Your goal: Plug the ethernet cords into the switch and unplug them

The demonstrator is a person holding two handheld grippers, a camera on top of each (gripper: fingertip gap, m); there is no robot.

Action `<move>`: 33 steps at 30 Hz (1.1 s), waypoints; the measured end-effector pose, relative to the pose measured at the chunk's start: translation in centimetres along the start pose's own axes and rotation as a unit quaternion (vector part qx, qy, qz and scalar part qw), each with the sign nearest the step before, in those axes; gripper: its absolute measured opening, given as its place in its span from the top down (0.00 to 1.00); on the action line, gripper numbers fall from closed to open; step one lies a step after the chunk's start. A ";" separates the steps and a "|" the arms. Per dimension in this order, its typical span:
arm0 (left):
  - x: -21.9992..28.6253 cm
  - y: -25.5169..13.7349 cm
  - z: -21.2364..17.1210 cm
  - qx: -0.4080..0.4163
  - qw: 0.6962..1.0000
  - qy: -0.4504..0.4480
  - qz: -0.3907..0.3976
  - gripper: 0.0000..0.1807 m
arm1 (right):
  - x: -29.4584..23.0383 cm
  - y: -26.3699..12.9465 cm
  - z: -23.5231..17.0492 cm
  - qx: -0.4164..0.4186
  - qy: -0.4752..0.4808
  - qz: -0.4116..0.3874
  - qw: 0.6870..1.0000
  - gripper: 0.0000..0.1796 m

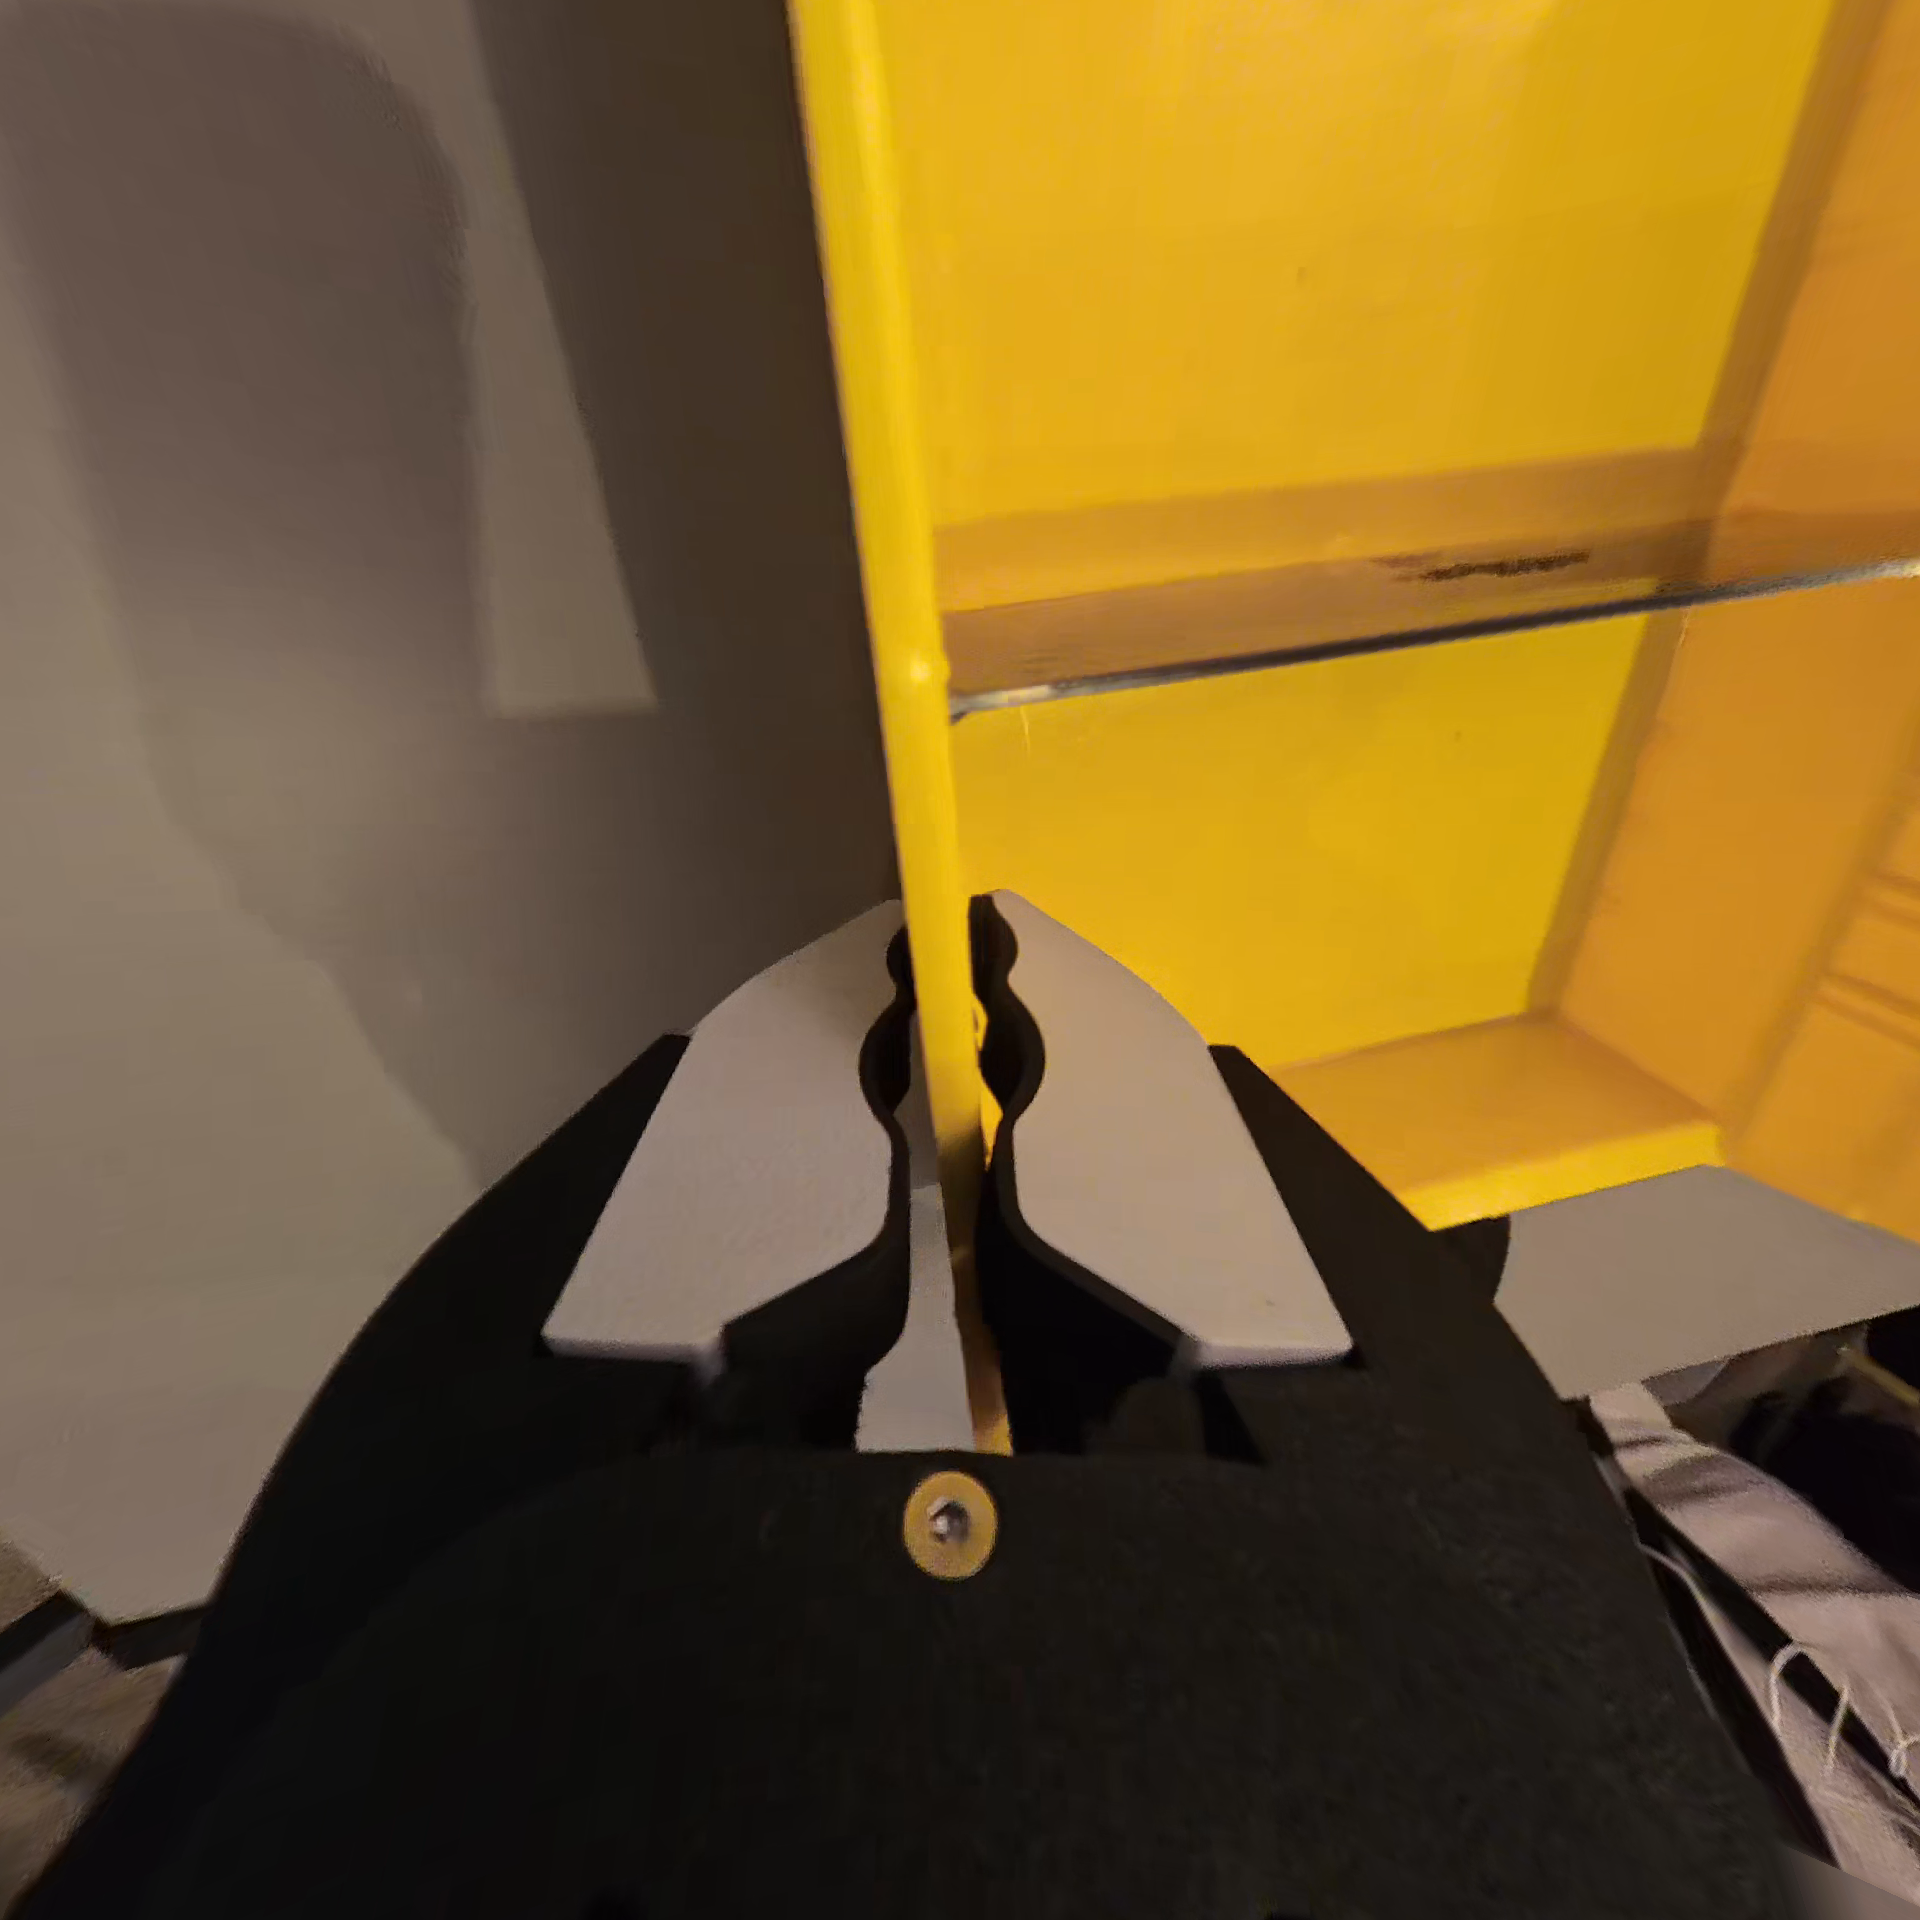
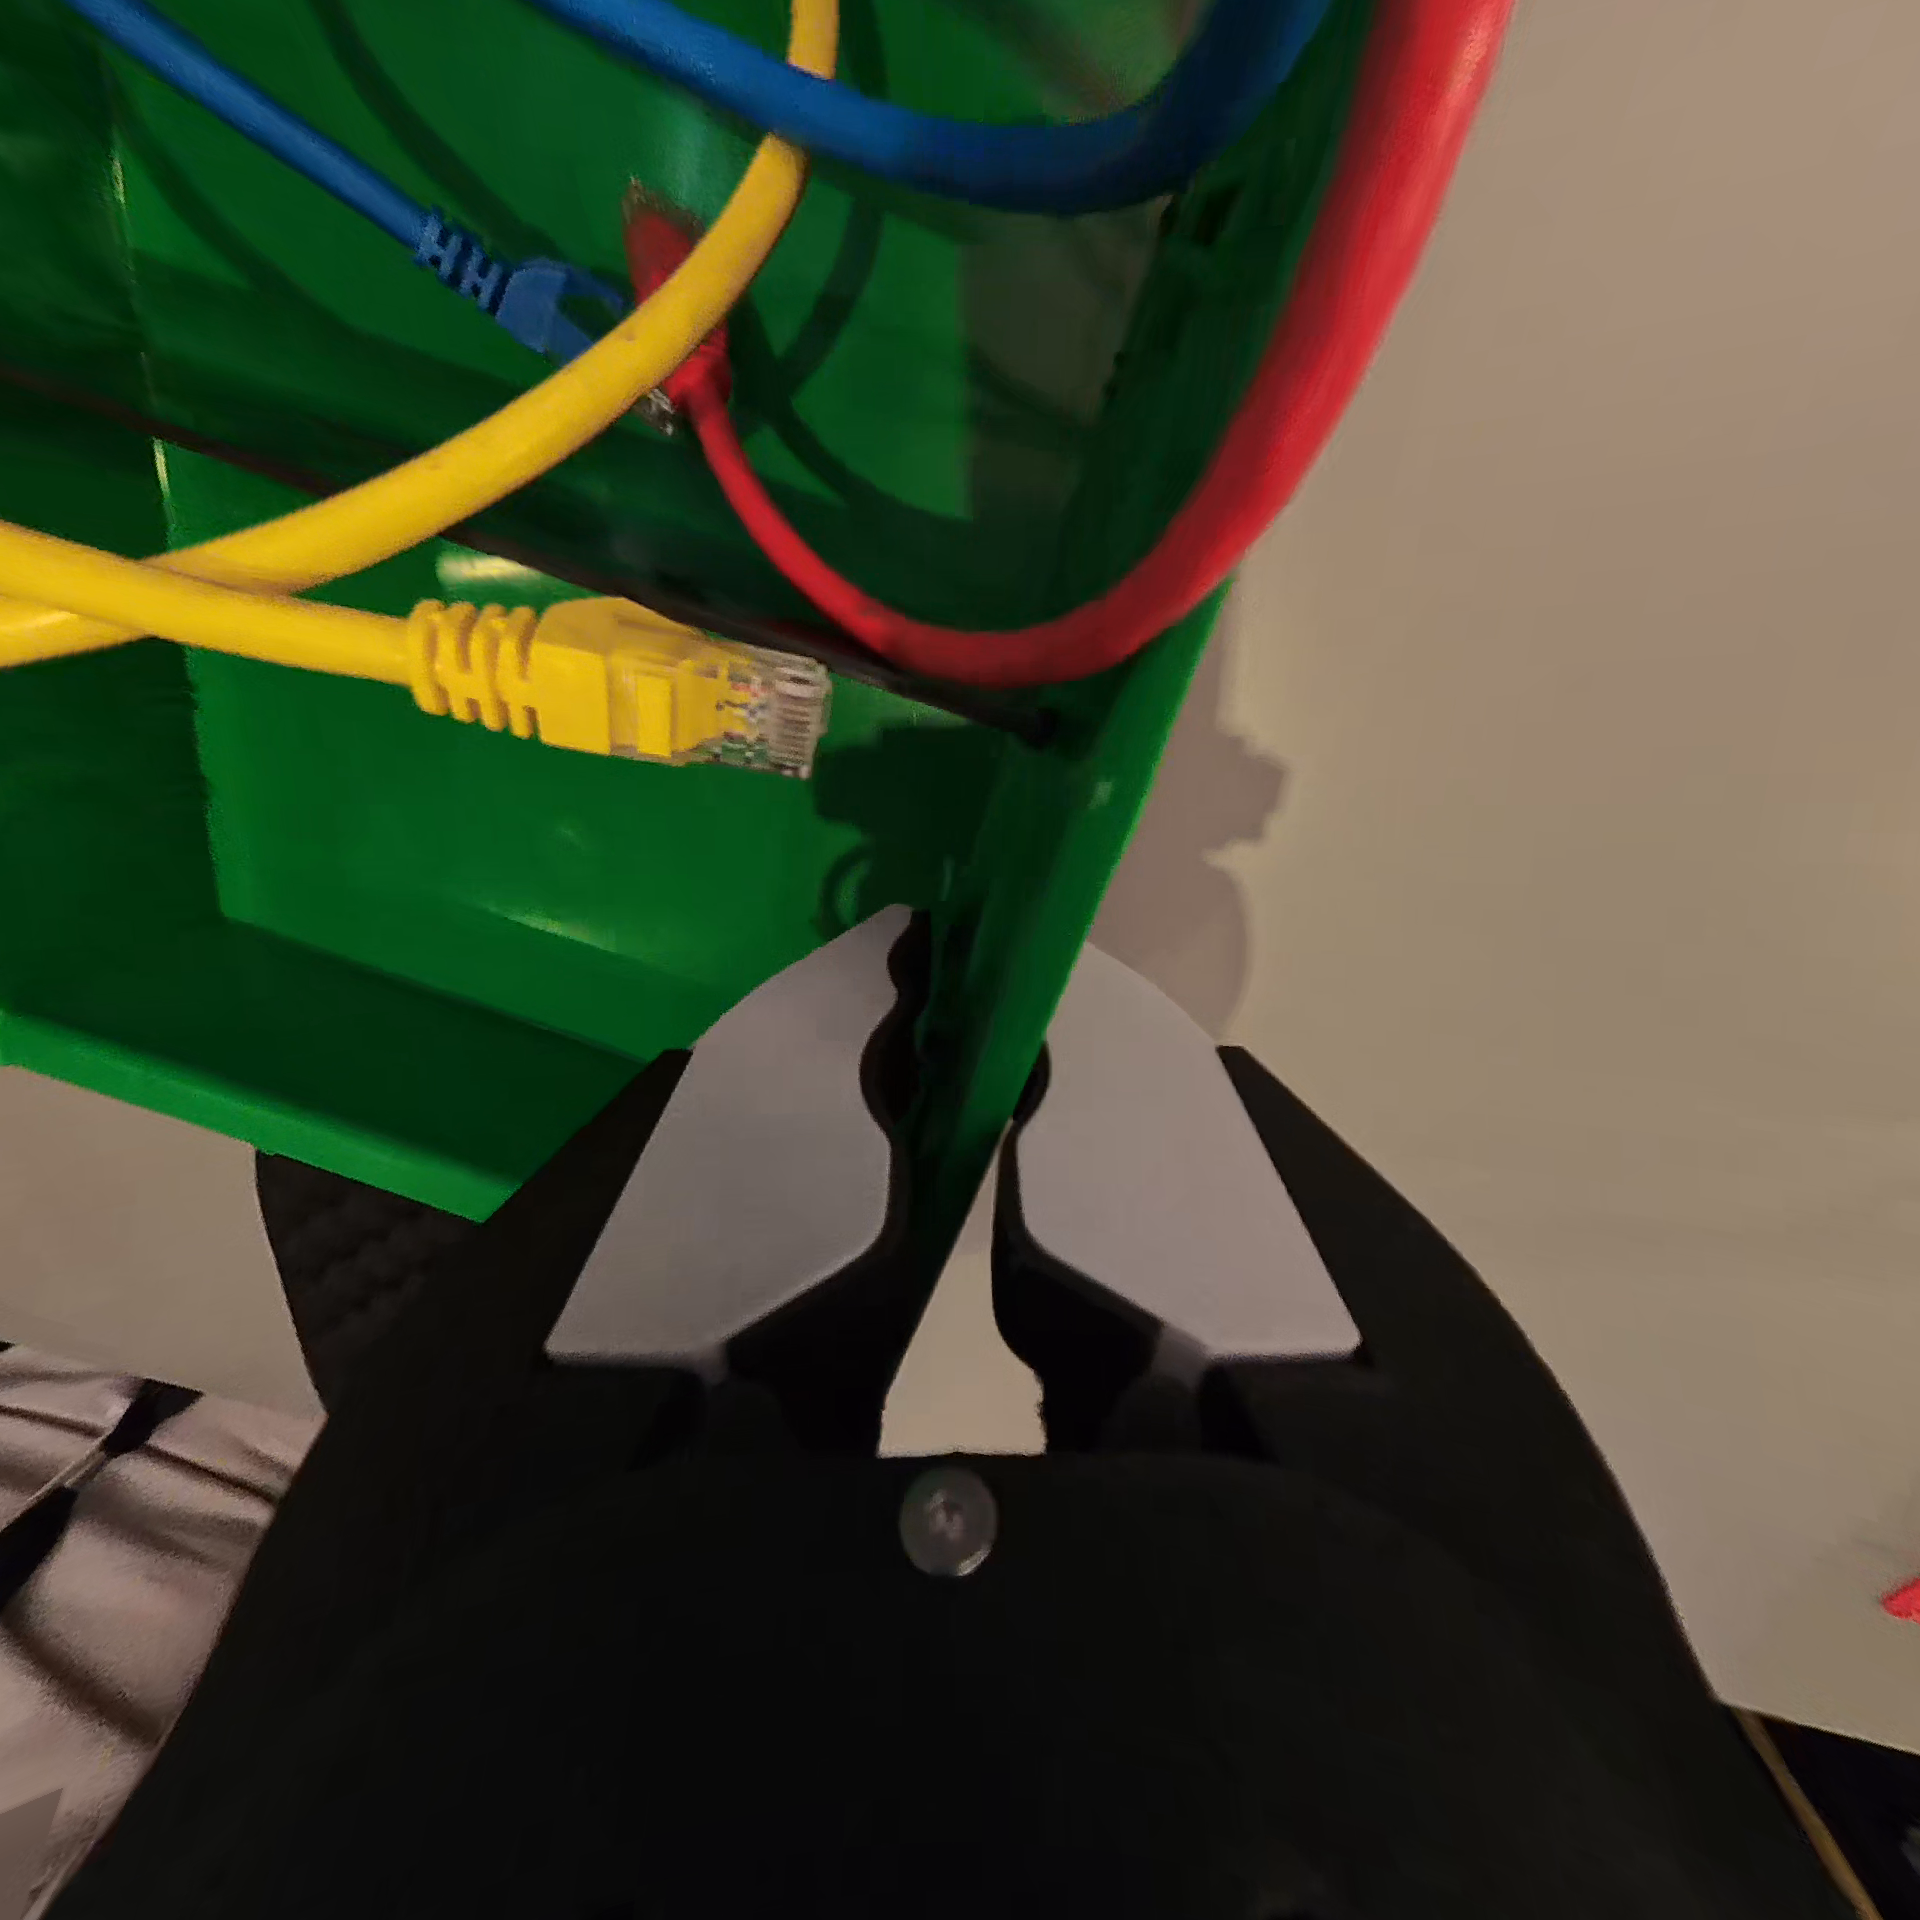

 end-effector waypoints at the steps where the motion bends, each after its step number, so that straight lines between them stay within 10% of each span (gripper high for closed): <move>1: 0.6 0.1 0.1 -0.009 1.000 0.011 0.006 0.96 | -0.3 0.0 0.1 -0.006 -0.005 -0.007 1.000 0.94; 24: 8.9 3.0 -0.2 -0.142 0.984 0.107 -0.020 0.90 | -9.9 1.0 2.6 -0.096 -0.090 0.012 0.991 0.91; 33: 8.5 -3.1 -2.5 -0.001 0.990 0.125 -0.066 0.90 | -12.1 -10.2 -0.3 0.197 -0.035 -0.084 0.976 0.88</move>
Point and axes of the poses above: each gripper's, where its closed fingertips meet, y out along the fingers, z out of its top, x = y × z across the jaws, the point moved 8 cm from there along -y, back along the fingers, and after that the axes turned 8 degrees about -x, right-handed, at the moved point
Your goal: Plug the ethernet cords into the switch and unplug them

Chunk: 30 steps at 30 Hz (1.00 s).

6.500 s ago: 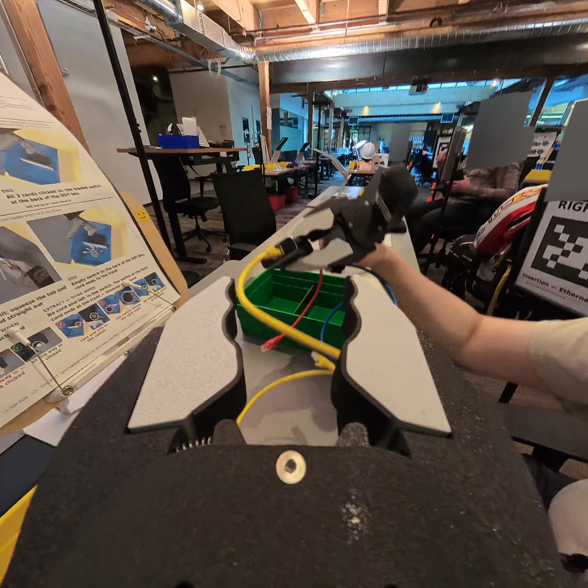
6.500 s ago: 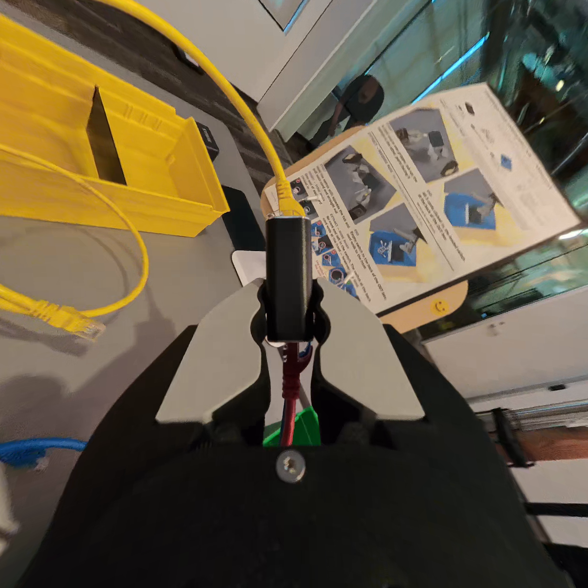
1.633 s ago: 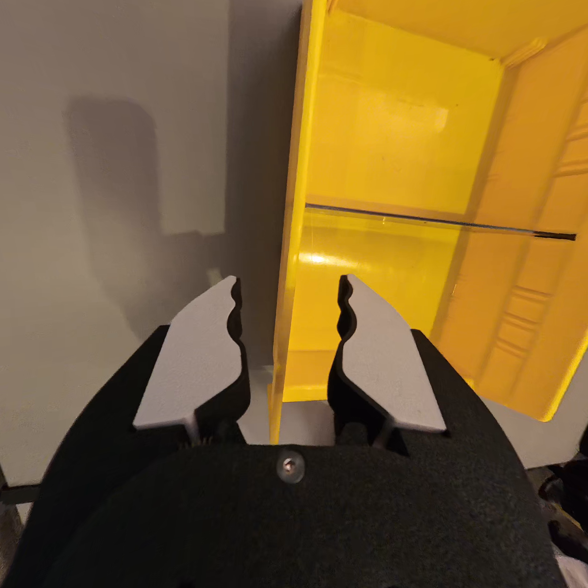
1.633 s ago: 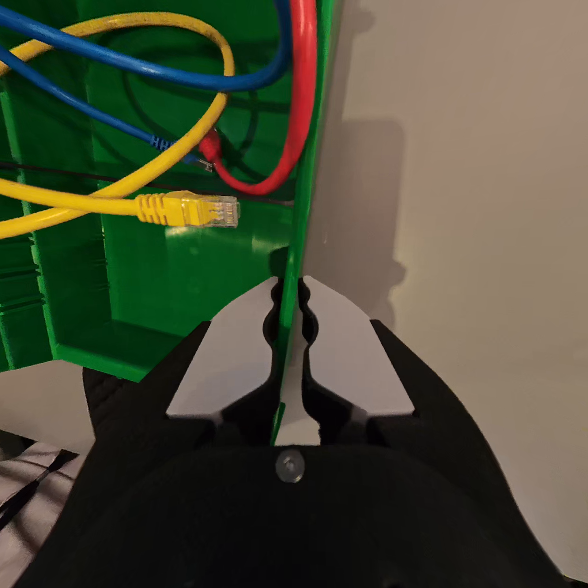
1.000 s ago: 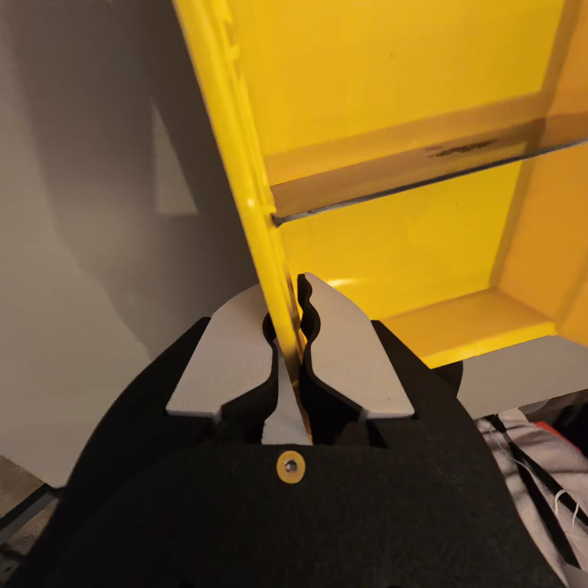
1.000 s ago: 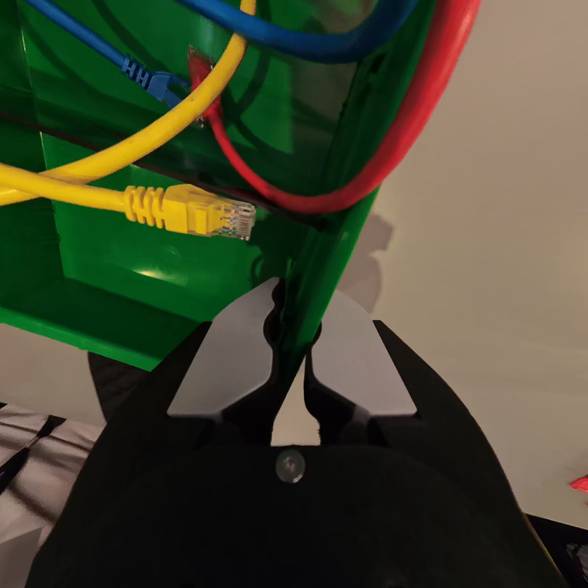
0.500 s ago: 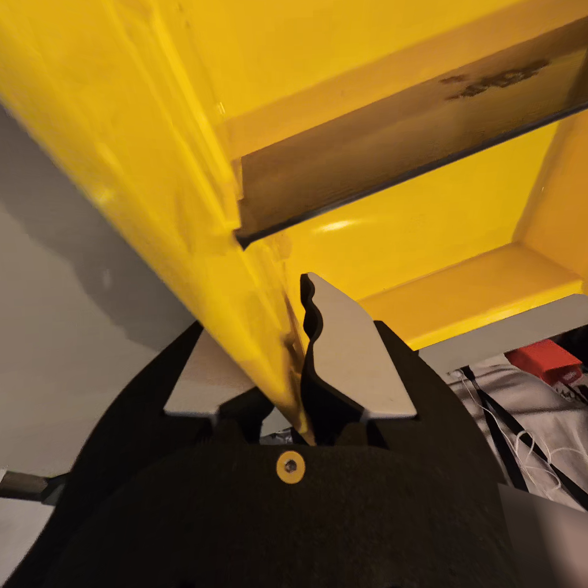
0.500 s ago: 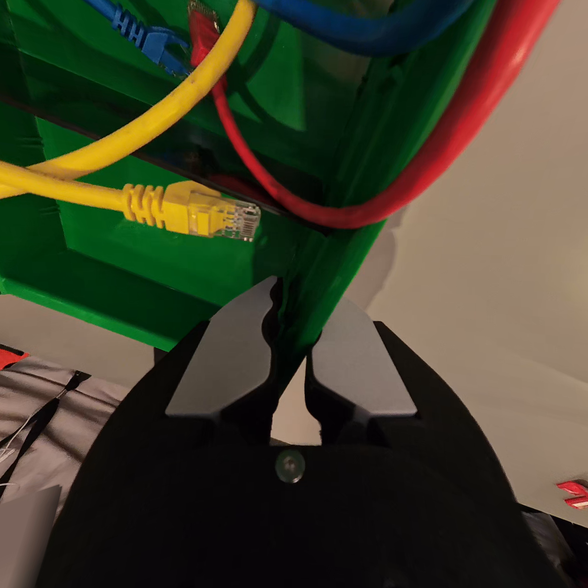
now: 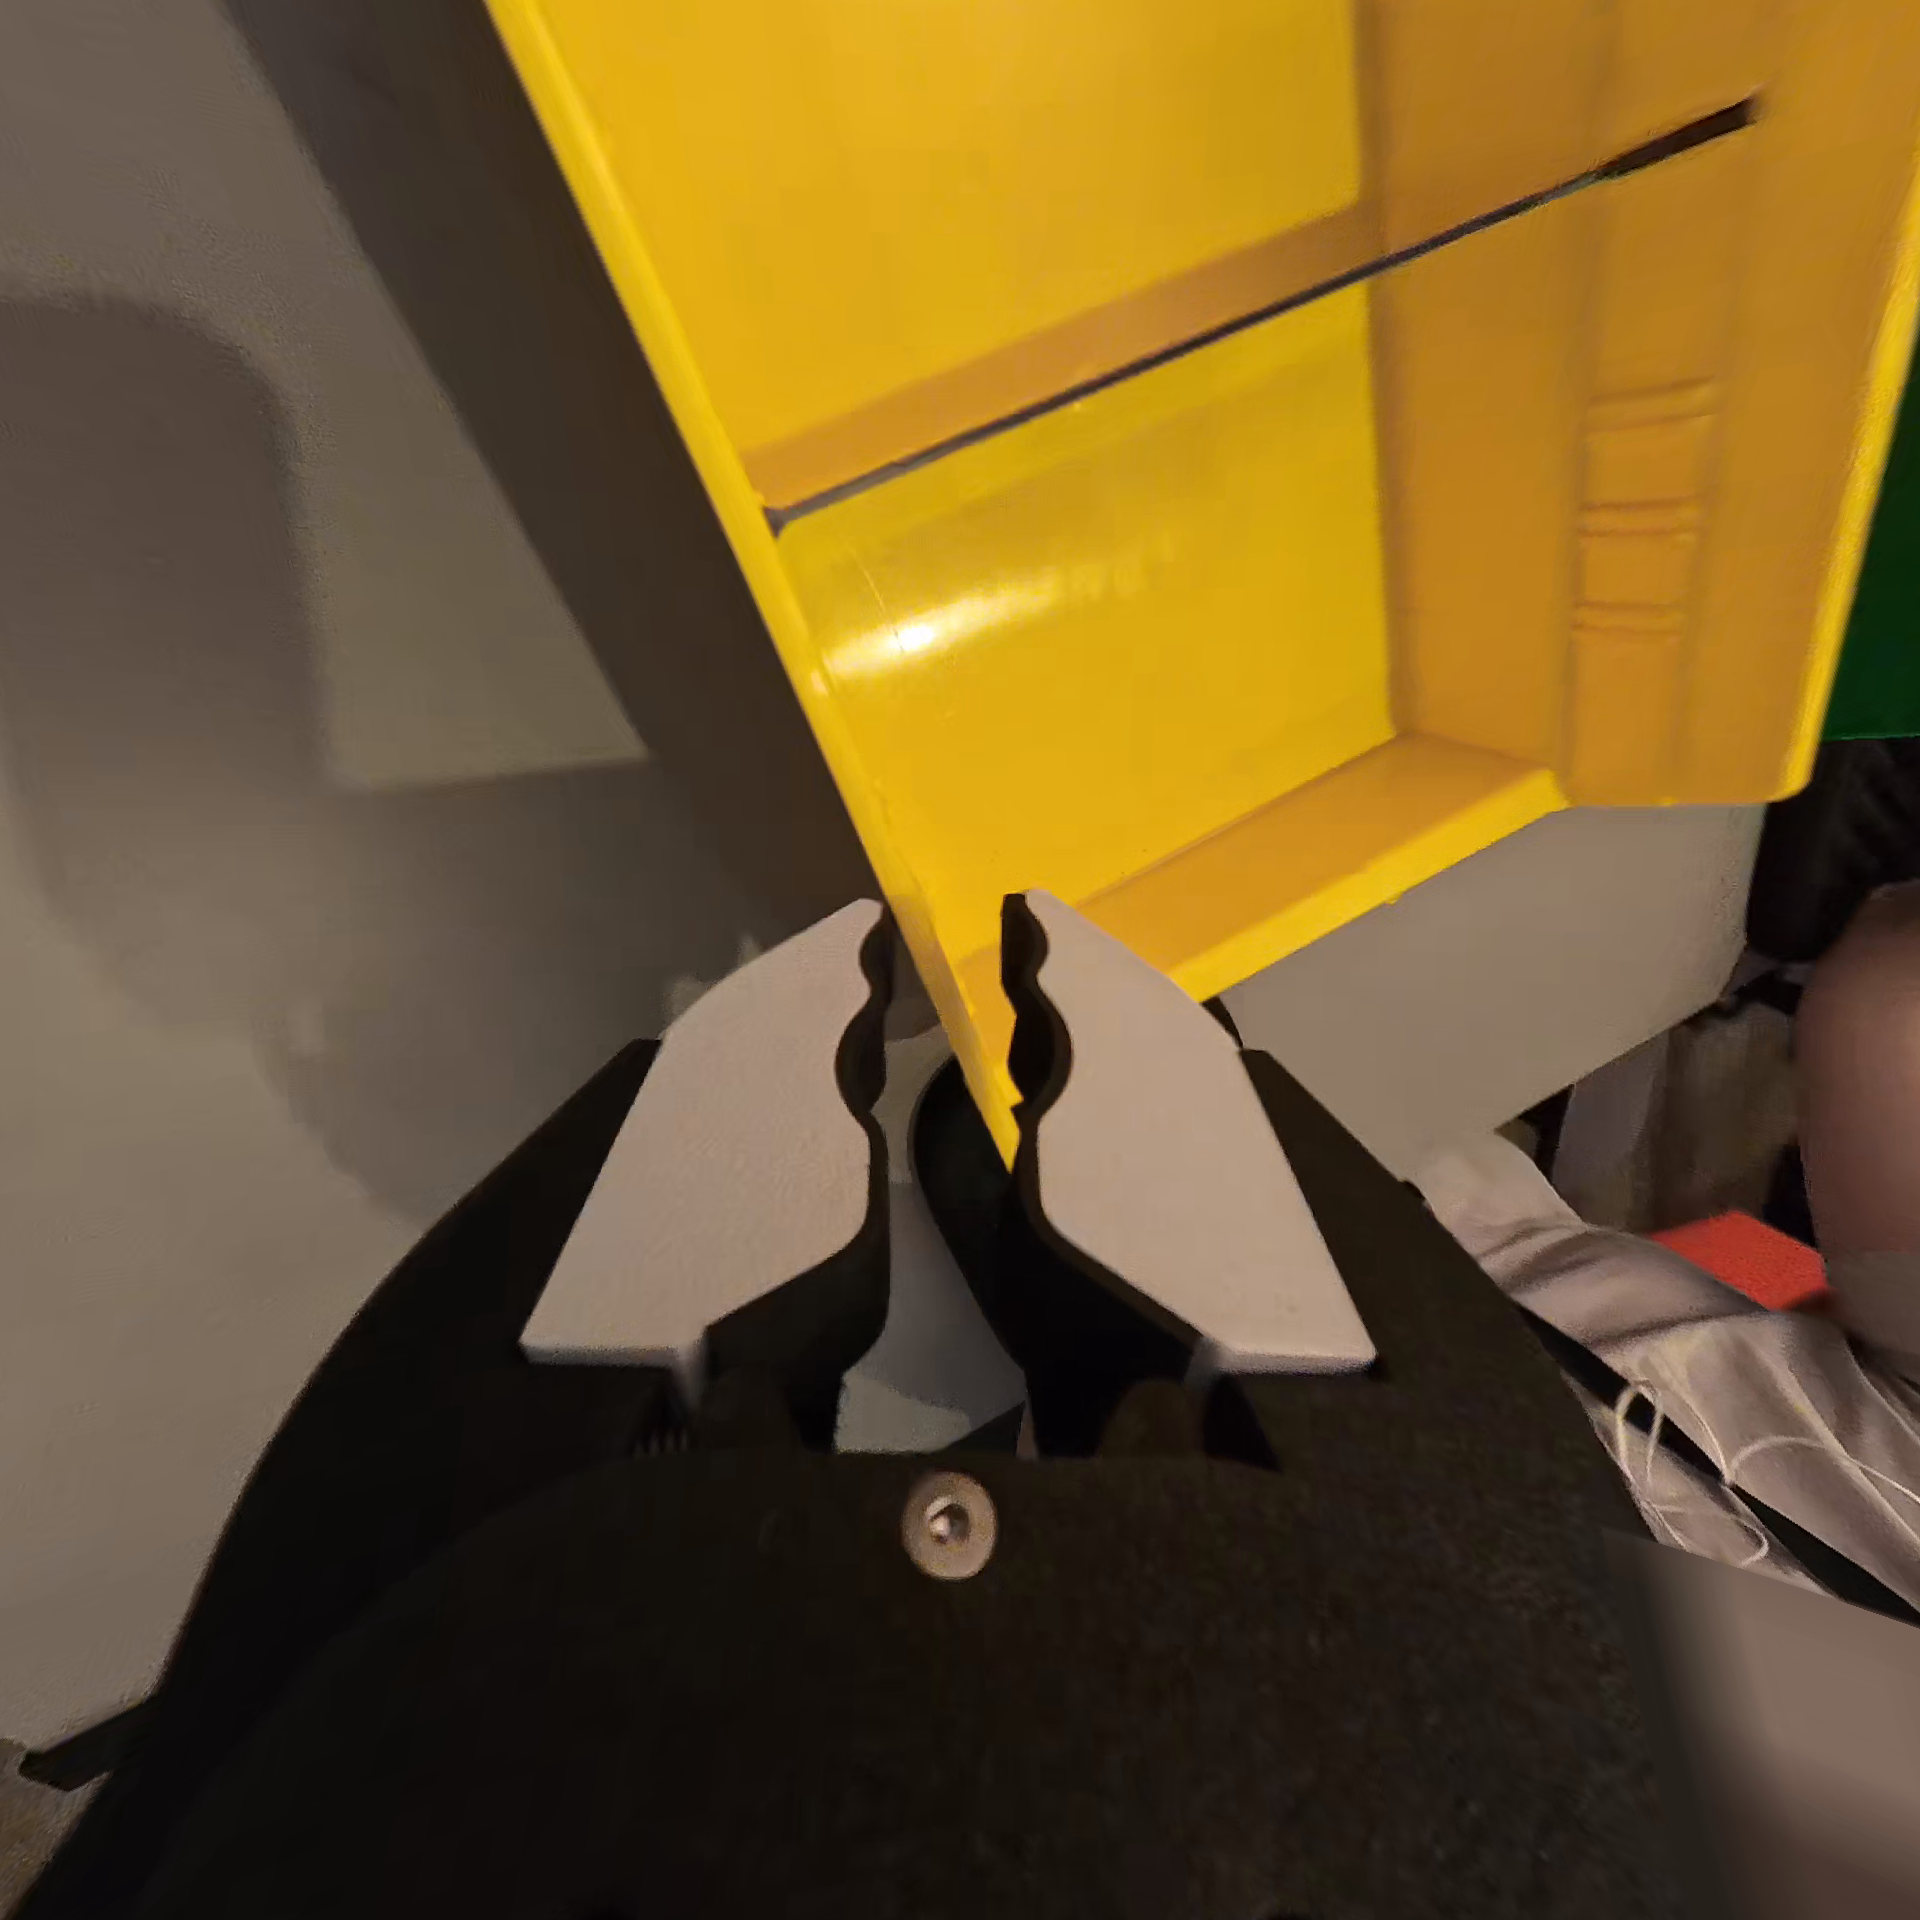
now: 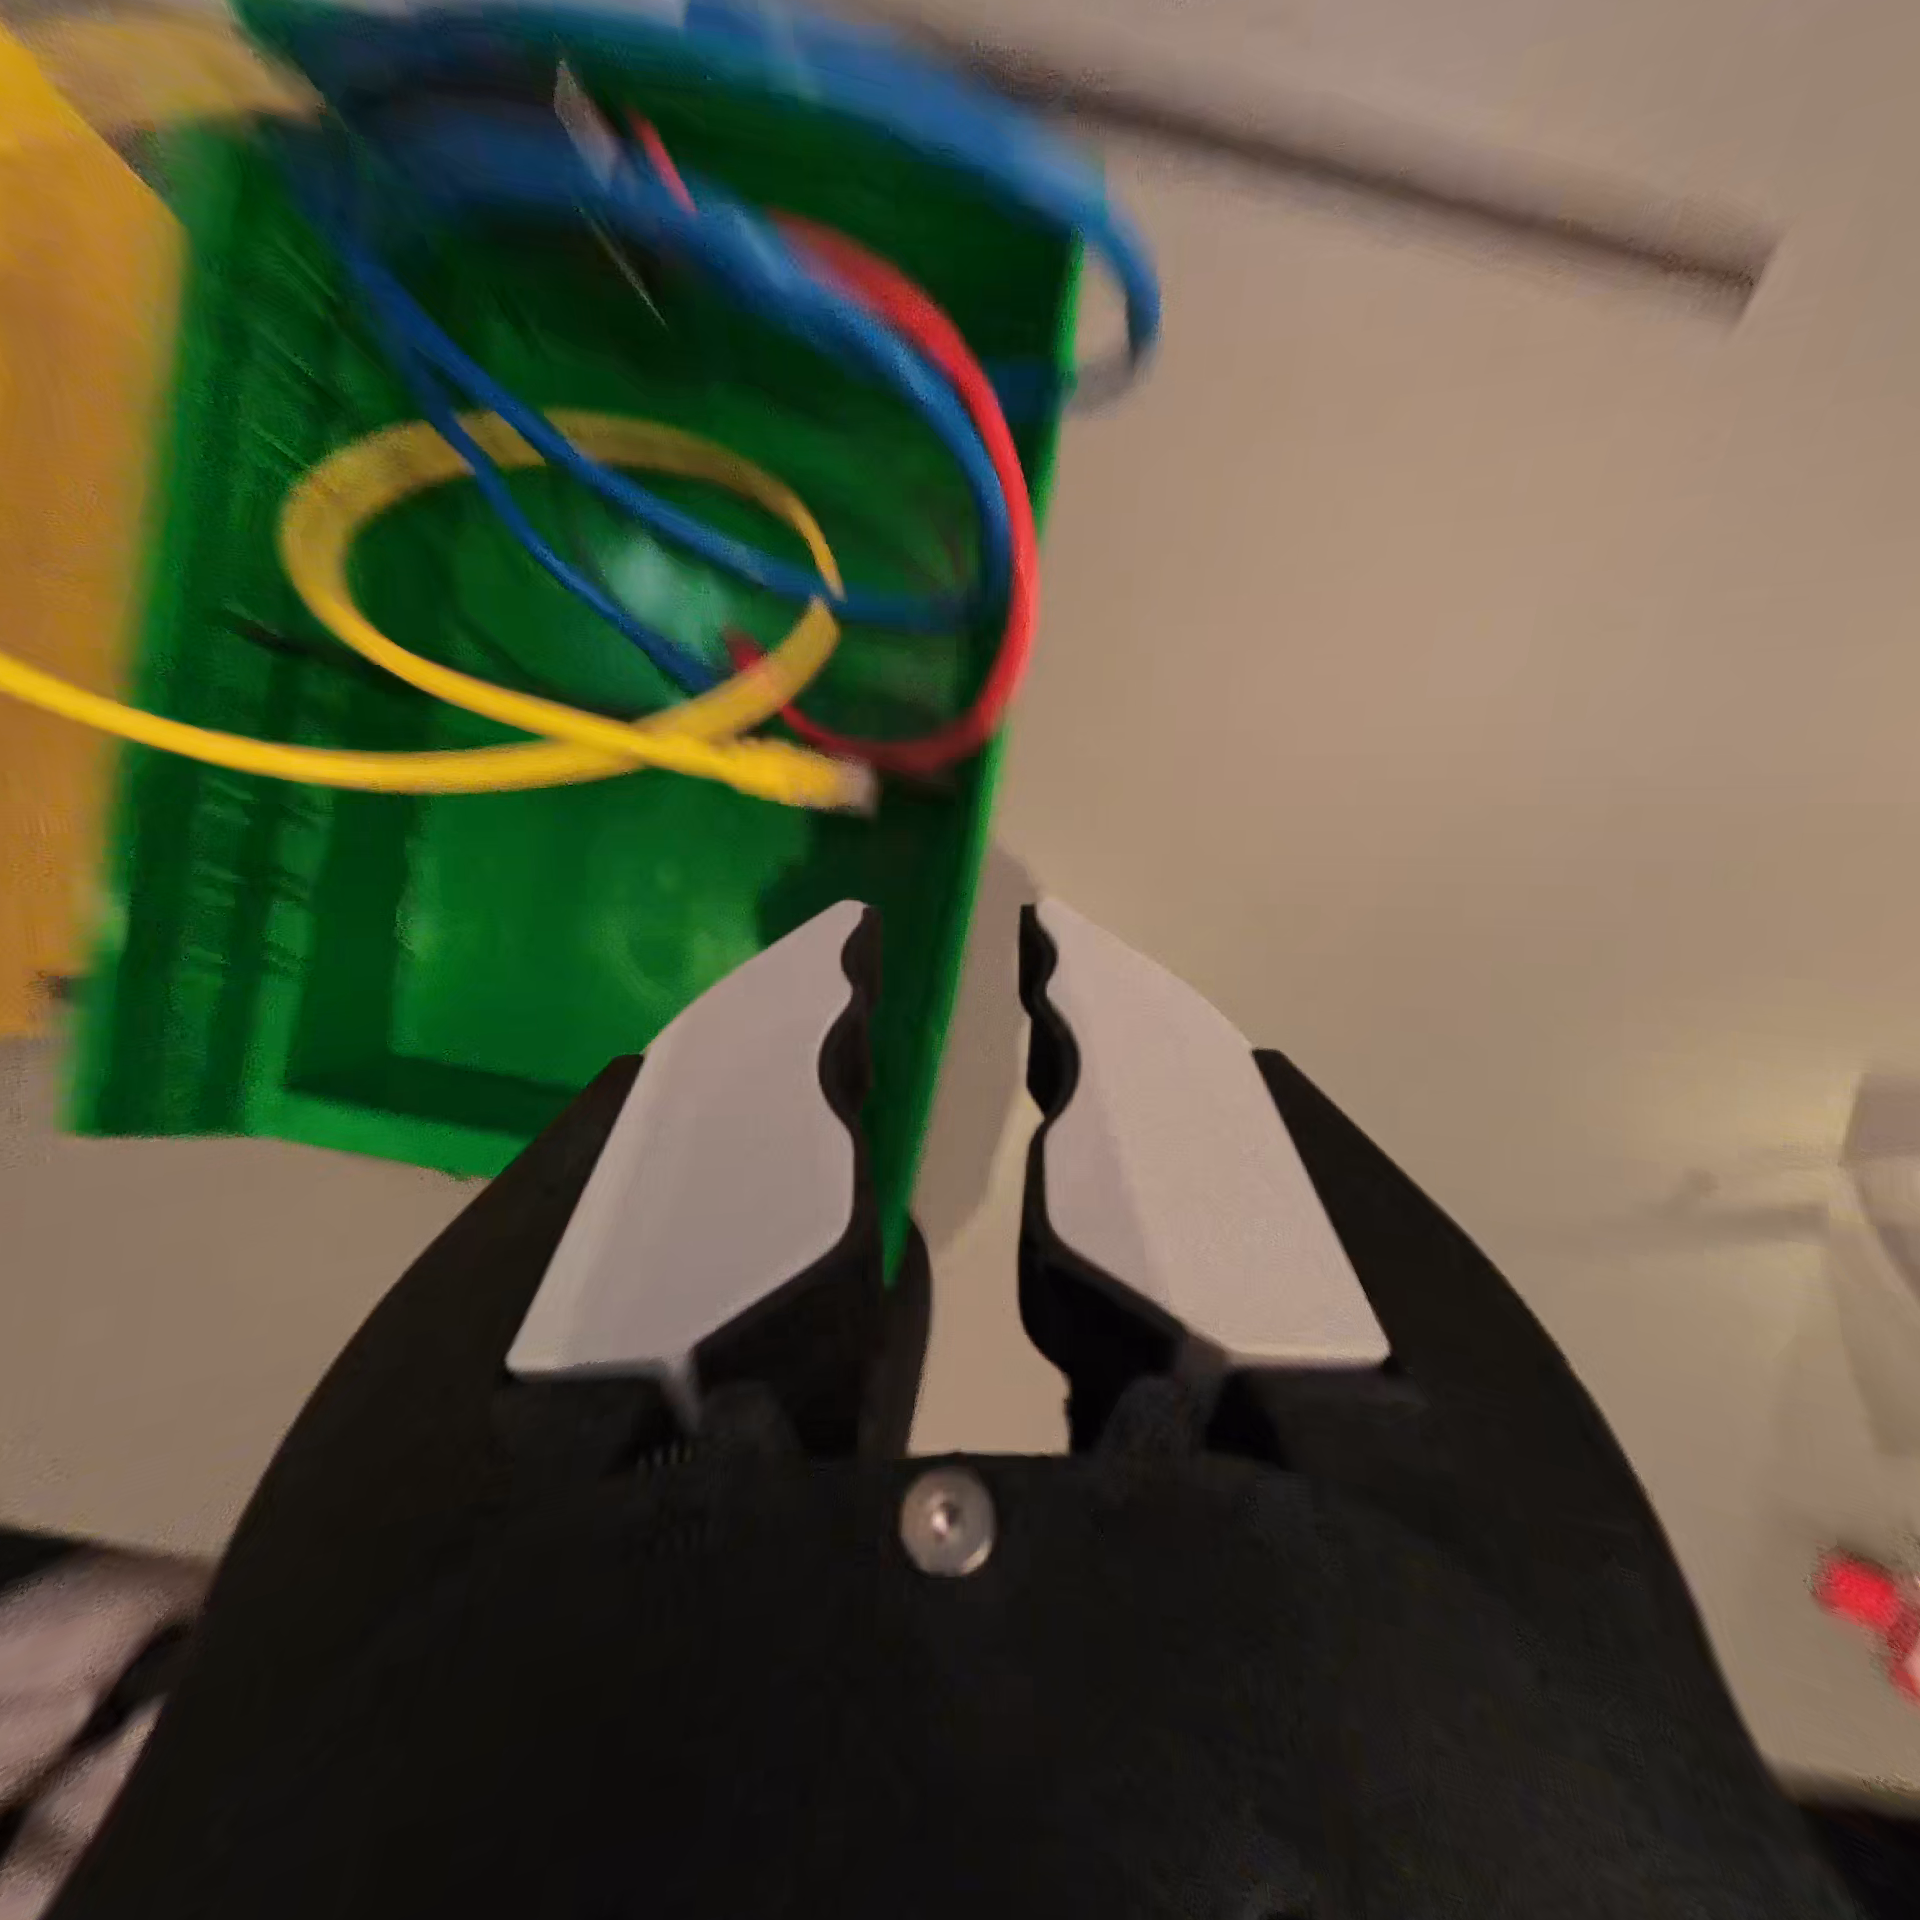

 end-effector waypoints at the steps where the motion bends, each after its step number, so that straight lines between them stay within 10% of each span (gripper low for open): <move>1: 0.2 -1.1 -0.3 0.028 1.000 0.005 0.006 0.91 | -1.5 -2.2 0.6 0.077 -0.017 0.022 0.997 0.87; 5: 1.8 -5.6 -0.9 0.175 0.983 0.046 0.010 0.93 | -11.0 -7.6 1.5 0.352 -0.209 0.194 0.892 0.86; 7: 2.7 -7.8 -1.1 0.250 0.966 0.065 0.018 0.93 | -15.5 -7.3 1.4 0.333 -0.252 0.309 0.854 0.85; 10: 4.3 -11.2 -1.5 0.383 0.918 0.098 0.024 0.89 | -21.1 -3.6 2.7 0.230 -0.245 0.351 0.874 0.84; 15: 6.9 -14.1 -2.6 0.521 0.839 0.152 -0.029 0.85 | -25.4 5.0 3.6 0.052 -0.270 0.206 0.939 0.83; 30: 10.2 -14.1 -2.2 0.534 0.818 0.214 0.018 0.85 | -27.7 12.2 7.2 -0.109 -0.172 0.089 0.975 0.79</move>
Point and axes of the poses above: each gripper's, where its closed fingertips meet, y out along the fingers, z out of its top, x = y × z across the jaws, the point moved 8 cm from there along -y, back along the fingers, and after that the axes turned 8 degrees about -x, right-handed, at the moved point
